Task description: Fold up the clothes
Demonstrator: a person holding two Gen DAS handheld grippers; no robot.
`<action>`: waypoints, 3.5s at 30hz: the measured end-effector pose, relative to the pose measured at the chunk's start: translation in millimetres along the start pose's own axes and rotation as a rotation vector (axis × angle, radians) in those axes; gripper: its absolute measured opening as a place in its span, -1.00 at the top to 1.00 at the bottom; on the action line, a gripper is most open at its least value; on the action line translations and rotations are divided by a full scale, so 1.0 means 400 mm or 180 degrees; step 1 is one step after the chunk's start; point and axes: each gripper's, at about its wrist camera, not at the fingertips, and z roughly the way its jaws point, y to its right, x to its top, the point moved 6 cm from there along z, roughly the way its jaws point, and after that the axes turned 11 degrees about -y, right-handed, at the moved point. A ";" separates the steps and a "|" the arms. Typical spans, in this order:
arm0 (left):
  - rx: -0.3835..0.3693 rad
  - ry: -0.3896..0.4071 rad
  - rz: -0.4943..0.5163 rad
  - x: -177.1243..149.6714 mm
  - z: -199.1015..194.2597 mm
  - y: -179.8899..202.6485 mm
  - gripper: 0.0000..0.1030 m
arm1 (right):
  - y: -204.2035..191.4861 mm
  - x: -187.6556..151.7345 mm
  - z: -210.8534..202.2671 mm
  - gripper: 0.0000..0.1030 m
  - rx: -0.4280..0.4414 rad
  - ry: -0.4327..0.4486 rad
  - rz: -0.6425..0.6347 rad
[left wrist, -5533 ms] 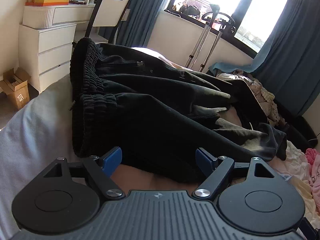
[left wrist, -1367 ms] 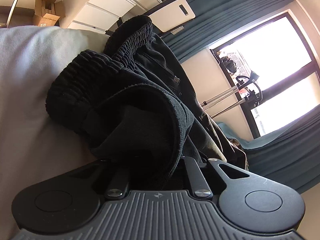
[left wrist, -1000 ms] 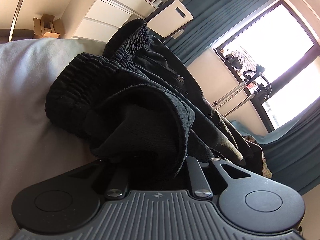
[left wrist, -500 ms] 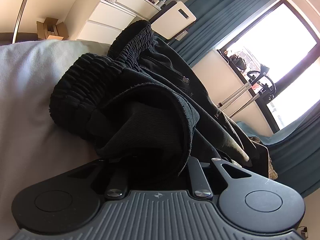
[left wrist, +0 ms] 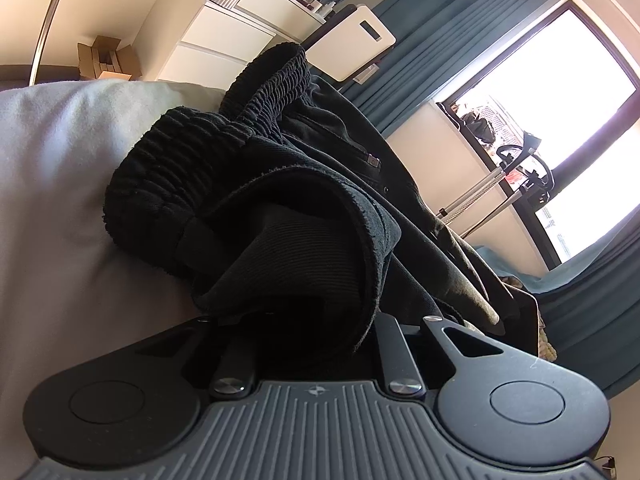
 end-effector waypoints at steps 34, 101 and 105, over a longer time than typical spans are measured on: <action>-0.0011 0.0018 -0.0138 -0.010 -0.012 0.000 0.62 | 0.030 -0.007 0.031 -0.25 -0.0241 0.0058 -0.0090; -0.0466 -0.0476 -0.0514 0.008 -0.069 -0.070 0.82 | 0.184 -0.021 -0.292 0.85 -0.1216 0.0901 0.0685; -0.0355 -0.0608 -0.0441 0.005 -0.055 -0.065 0.74 | 0.232 -0.055 -0.273 0.57 -0.1376 0.0675 0.0782</action>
